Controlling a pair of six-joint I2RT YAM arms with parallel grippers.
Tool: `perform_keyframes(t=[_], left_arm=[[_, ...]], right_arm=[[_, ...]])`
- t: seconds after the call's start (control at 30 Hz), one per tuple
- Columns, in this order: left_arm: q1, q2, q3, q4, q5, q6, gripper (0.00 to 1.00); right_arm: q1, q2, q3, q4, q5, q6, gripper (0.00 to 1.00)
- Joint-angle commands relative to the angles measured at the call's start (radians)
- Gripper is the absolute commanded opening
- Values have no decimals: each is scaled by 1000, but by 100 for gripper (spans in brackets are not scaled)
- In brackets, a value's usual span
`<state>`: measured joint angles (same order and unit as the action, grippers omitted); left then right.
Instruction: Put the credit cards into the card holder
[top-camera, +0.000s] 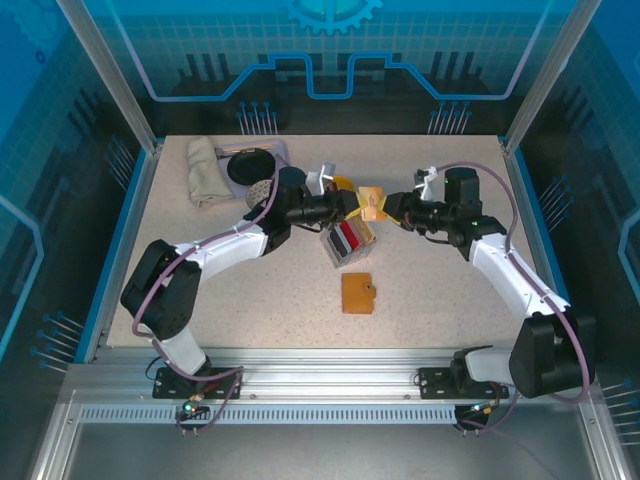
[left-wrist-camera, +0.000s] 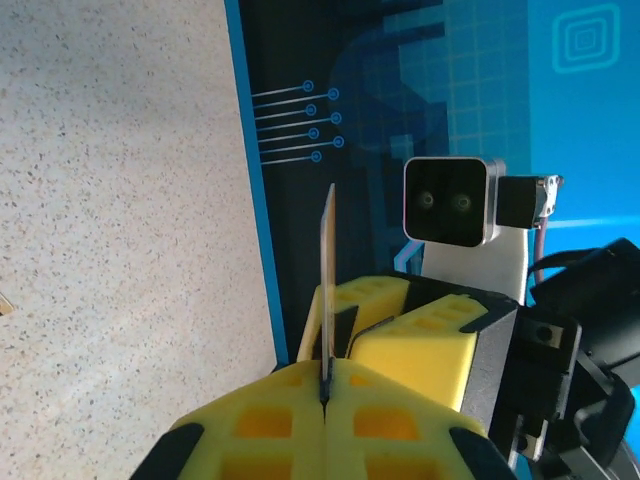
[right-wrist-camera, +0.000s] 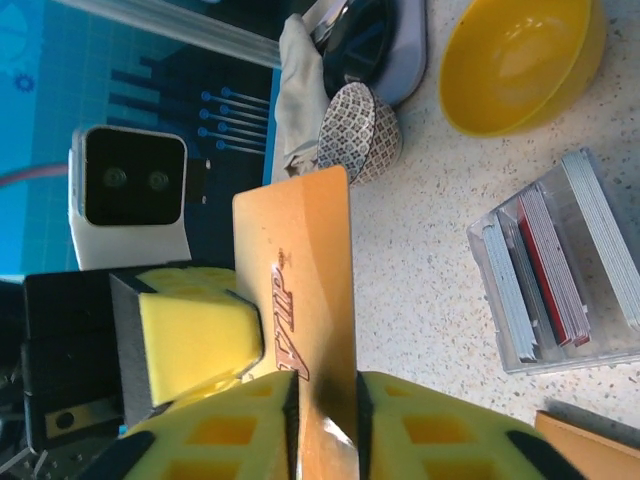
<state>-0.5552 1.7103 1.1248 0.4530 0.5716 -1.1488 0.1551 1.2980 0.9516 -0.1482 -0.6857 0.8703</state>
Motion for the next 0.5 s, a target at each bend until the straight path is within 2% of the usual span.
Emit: perform_keyframes(t=[0.0, 0.1, 0.3, 0.47], left_arm=[[14, -4, 25, -26, 85, 58, 0], [17, 14, 41, 0, 149, 48, 0], [18, 12, 41, 29, 181, 36, 0], [17, 12, 43, 30, 179, 32, 0]], right_arm=[[-40, 11, 39, -32, -139, -67, 31], [-55, 36, 77, -77, -190, -115, 33], [-78, 94, 103, -105, -242, -157, 34], [-80, 109, 95, -67, -279, -141, 26]])
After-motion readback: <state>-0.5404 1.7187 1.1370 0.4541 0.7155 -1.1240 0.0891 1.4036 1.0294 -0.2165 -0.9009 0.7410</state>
